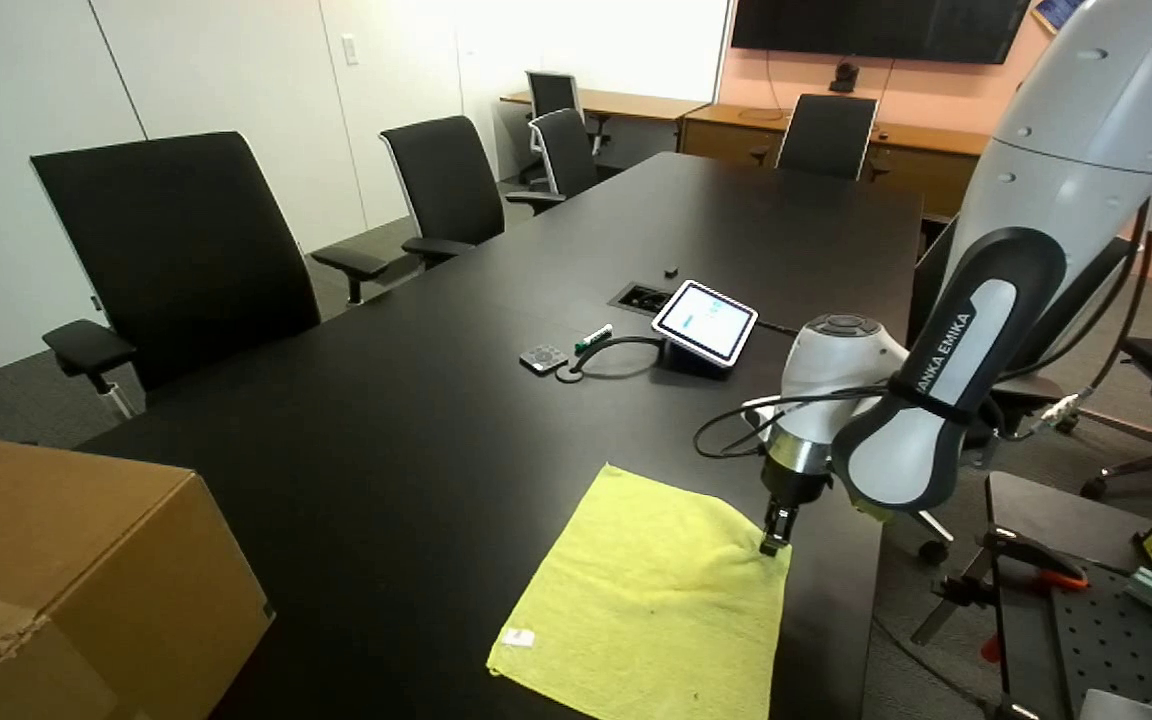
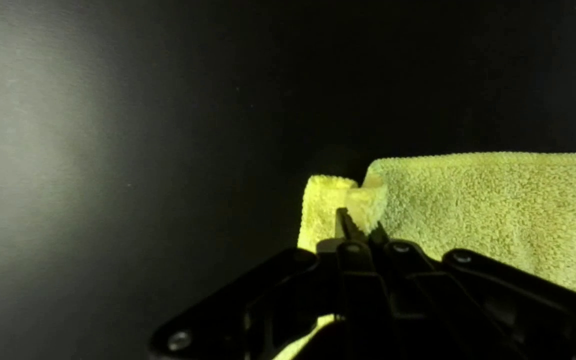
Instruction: Fold the yellow cloth
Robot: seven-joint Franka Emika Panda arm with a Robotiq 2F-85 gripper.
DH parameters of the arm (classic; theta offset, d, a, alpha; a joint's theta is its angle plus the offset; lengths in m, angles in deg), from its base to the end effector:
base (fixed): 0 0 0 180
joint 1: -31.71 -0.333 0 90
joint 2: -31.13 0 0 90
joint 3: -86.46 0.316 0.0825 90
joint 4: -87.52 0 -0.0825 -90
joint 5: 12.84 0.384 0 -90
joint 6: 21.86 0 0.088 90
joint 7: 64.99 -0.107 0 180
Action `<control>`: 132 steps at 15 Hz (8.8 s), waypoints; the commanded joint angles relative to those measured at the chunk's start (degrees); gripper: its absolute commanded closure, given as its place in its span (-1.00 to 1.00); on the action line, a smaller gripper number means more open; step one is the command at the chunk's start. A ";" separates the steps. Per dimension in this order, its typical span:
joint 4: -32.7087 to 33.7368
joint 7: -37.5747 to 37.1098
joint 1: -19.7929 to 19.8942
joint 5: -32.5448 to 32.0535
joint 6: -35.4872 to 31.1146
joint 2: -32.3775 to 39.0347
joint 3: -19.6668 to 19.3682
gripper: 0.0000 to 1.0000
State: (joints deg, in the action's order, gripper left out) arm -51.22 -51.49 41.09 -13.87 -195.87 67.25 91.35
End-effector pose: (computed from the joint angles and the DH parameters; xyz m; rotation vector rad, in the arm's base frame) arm 0.4558 -0.0280 0.0575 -3.0819 -0.2457 0.0070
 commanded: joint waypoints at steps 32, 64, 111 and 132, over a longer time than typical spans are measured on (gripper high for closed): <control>19.02 -25.11 -16.25 -0.02 9.88 -1.75 -14.67 -0.18; 4.80 -22.83 -23.12 -3.22 6.28 2.89 -4.98 -1.00; 12.33 -30.89 -37.08 -29.19 15.28 -5.26 -15.95 0.95; 29.47 -56.93 -46.97 -39.90 12.68 4.98 -27.00 -0.80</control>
State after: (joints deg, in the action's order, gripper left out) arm -18.98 -108.29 -7.50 -53.14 -181.54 76.26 64.28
